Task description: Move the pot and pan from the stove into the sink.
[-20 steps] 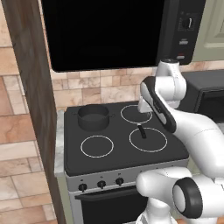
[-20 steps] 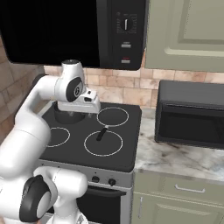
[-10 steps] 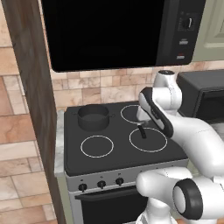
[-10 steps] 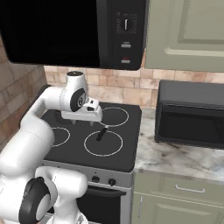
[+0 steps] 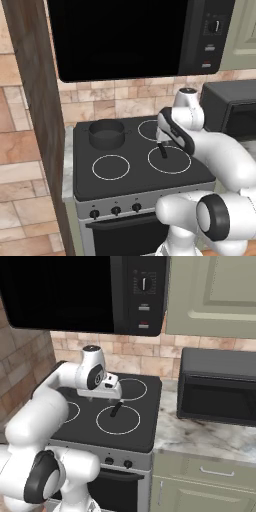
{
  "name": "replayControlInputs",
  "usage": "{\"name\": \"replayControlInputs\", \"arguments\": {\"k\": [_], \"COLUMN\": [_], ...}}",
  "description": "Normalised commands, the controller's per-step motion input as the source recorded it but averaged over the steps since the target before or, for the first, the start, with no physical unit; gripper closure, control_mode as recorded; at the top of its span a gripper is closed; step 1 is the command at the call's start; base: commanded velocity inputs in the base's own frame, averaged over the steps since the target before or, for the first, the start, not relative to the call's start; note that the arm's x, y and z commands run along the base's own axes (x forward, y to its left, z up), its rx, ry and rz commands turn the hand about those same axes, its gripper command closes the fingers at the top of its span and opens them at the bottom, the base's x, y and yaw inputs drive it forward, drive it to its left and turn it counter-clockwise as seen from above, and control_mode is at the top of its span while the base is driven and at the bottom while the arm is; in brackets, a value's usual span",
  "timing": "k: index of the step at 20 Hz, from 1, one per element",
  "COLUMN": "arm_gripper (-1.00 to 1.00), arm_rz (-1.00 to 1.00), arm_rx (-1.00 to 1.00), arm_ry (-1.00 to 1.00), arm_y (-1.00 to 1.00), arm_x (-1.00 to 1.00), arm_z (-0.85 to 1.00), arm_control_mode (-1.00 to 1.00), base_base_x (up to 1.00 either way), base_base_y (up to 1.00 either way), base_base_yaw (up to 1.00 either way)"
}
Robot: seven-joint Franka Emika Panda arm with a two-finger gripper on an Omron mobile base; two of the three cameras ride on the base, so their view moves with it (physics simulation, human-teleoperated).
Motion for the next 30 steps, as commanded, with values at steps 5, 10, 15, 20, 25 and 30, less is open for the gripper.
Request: {"name": "replayControlInputs", "arguments": {"k": [5,10,15,20,25,30], "arm_gripper": [-1.0,-1.0,-1.0,-1.0,-1.0,-1.0], "arm_rz": [0.0,0.0,0.0,0.0,0.0,0.0], "arm_rx": [-0.01,0.0,0.0,0.0,-0.01,-0.01], "arm_ry": [-0.01,0.0,-0.01,-0.02,-0.02,-0.03], "arm_y": [-0.07,-0.01,0.0,-0.01,-0.03,-0.07], "arm_x": [0.27,0.25,0.25,0.23,0.27,0.24], "arm_z": [-0.2,-0.19,-0.2,-0.23,-0.24,-0.27], "arm_control_mode": [-1.0,-1.0,-1.0,-1.0,-1.0,-1.0], "base_base_x": [0.0,0.0,0.0,0.0,0.0,0.0], "base_base_y": [0.0,0.0,0.0,0.0,0.0,0.0], "base_base_yaw": [0.0,0.0,0.0,0.0,0.0,0.0]}}
